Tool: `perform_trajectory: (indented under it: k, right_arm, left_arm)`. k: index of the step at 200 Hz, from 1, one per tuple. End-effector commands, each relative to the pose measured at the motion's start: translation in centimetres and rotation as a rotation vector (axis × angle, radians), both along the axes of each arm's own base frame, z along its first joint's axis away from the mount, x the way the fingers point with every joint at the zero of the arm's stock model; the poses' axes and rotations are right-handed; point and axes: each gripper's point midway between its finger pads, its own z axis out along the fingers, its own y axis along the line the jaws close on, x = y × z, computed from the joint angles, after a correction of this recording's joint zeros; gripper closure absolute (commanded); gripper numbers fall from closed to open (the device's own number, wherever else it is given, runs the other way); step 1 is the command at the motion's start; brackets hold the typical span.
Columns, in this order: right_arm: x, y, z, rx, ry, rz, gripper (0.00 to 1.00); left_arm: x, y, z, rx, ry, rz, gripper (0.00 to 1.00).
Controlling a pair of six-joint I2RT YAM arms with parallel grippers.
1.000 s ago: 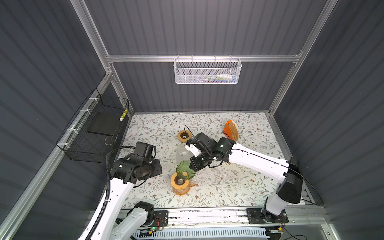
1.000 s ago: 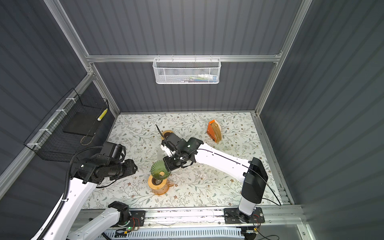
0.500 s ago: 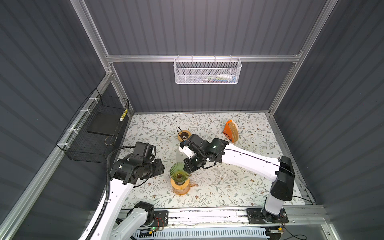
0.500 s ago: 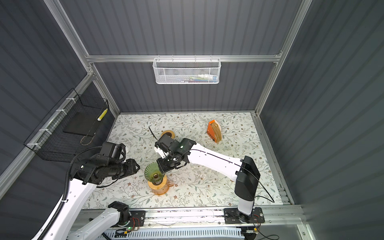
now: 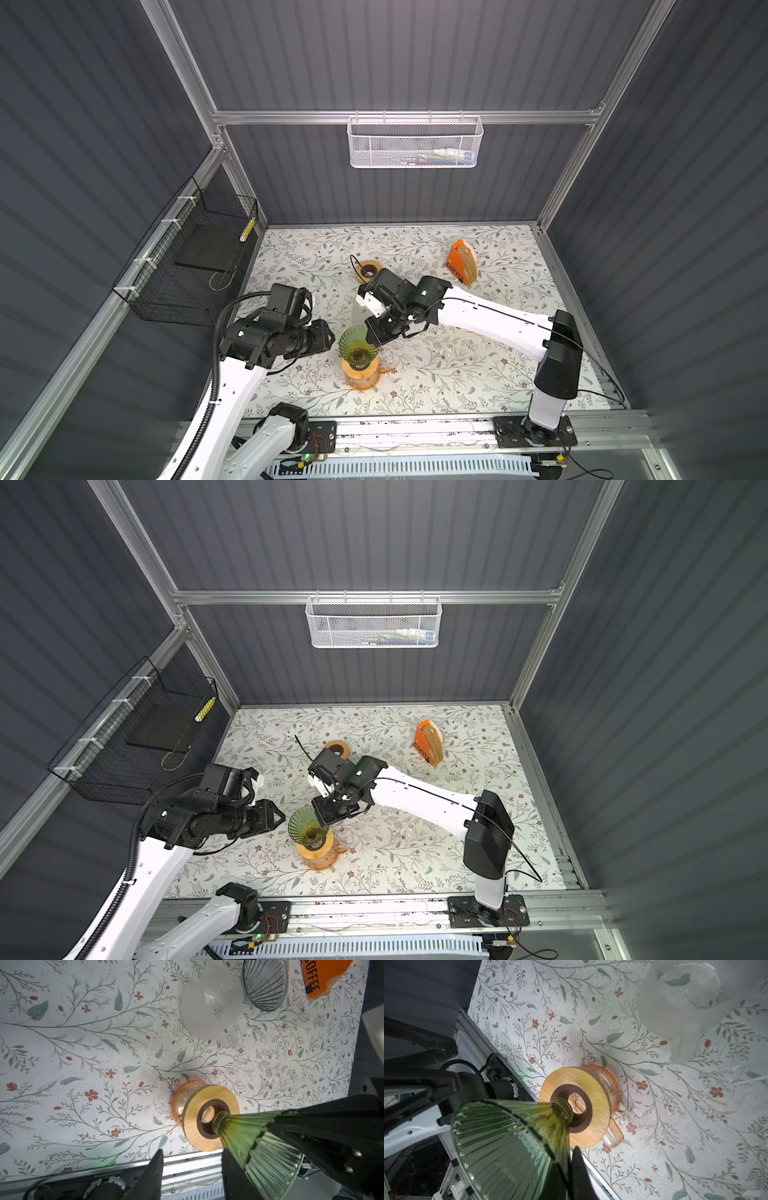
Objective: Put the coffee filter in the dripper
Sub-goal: 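Carry the green dripper over the pitcher's bamboo stand while the left gripper approaches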
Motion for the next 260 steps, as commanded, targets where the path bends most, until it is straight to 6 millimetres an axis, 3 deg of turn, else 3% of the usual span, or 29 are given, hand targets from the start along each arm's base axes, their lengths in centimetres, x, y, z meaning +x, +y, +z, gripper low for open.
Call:
perform_trajectory:
  k: [1, 74, 260]
  right_arm:
    - [-0.1, 0.3, 0.0, -0.010, -0.002, 0.010, 1.00]
    - [0.1, 0.2, -1.1, -0.038, -0.001, 0.008, 1.00]
    - [0.1, 0.0, -3.9, -0.098, 0.038, -0.018, 1.00]
  left_arm:
    - [-0.6, -0.9, 1.0, -0.040, -0.019, -0.061, 0.55]
    - [-0.7, -2.5, 0.9, -0.111, -0.005, -0.133, 0.60]
    - [-2.5, -3.1, -2.2, -0.119, 0.127, -0.207, 0.74]
